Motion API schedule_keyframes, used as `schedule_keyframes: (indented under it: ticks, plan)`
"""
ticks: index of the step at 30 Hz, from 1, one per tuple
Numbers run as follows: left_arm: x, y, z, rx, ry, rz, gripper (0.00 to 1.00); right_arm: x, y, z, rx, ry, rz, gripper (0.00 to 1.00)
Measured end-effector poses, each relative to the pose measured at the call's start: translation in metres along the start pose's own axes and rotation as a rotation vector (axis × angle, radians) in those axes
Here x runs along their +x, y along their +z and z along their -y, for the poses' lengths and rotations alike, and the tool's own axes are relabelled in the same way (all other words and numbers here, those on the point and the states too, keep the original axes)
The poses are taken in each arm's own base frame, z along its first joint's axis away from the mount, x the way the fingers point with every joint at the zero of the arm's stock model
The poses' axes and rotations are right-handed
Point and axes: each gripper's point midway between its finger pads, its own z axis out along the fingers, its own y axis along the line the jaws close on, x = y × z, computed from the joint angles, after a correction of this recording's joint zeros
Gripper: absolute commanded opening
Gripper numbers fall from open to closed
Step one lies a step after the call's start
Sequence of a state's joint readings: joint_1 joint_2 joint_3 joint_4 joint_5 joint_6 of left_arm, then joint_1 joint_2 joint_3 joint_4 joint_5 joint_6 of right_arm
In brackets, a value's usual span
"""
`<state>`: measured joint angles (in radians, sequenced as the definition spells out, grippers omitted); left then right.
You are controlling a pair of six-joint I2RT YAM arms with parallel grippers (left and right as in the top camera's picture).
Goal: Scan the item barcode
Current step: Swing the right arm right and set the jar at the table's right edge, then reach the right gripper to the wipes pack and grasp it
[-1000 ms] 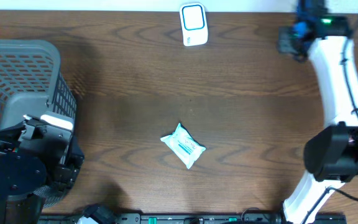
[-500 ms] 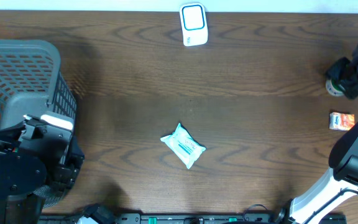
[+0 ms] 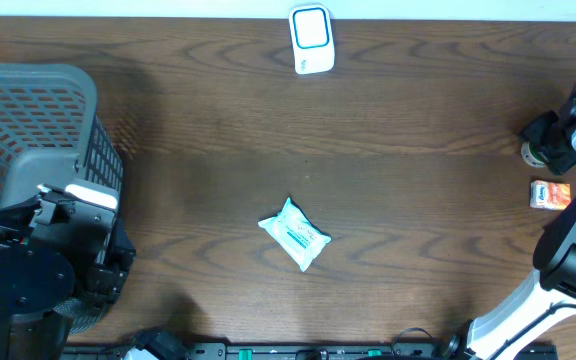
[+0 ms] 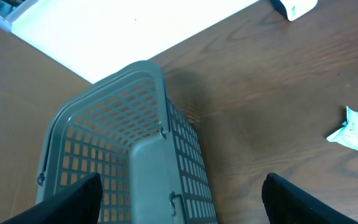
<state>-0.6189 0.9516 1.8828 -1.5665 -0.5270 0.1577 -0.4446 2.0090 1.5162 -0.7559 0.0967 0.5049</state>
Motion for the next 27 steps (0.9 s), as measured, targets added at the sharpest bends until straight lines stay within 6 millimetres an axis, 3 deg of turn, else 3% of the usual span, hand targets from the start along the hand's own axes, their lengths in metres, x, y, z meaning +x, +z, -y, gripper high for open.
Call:
schedule_keyframes:
  ticks: [8,9,11,12,16,19,22,24,27]
  plan:
    - [0.0,0.0,0.0,0.0,0.0,0.0,0.82,0.024,0.035,0.008,0.046,-0.003,-0.097,0.55]
    - [0.0,0.0,0.0,0.0,0.0,0.0,0.82,0.024,0.035,0.008,0.045,-0.002,-0.097,0.61]
    - [0.0,0.0,0.0,0.0,0.0,0.0,0.82,0.024,0.035,0.007,0.041,0.001,-0.098,0.91]
    - [0.0,0.0,0.0,0.0,0.001,0.0,0.82,0.024,0.035,0.006,0.04,0.009,-0.102,0.99]
    - [0.0,0.0,0.0,0.0,0.0,0.0,0.82,0.031,0.03,0.01,0.054,-0.002,-0.142,0.99]
    - [0.0,0.0,0.0,0.0,0.0,0.0,0.82,0.024,0.016,0.013,0.065,0.009,-0.163,0.99]
    - [0.0,0.0,0.0,0.0,0.0,0.0,0.82,0.002,-0.013,0.015,0.06,0.033,-0.152,0.99]
    - [0.0,0.0,0.0,0.0,0.001,0.0,0.82,-0.017,-0.04,0.016,0.048,0.05,-0.121,0.99]
    - [0.0,0.0,0.0,0.0,0.0,0.0,0.82,-0.041,-0.097,0.01,-0.003,0.064,-0.045,0.99]
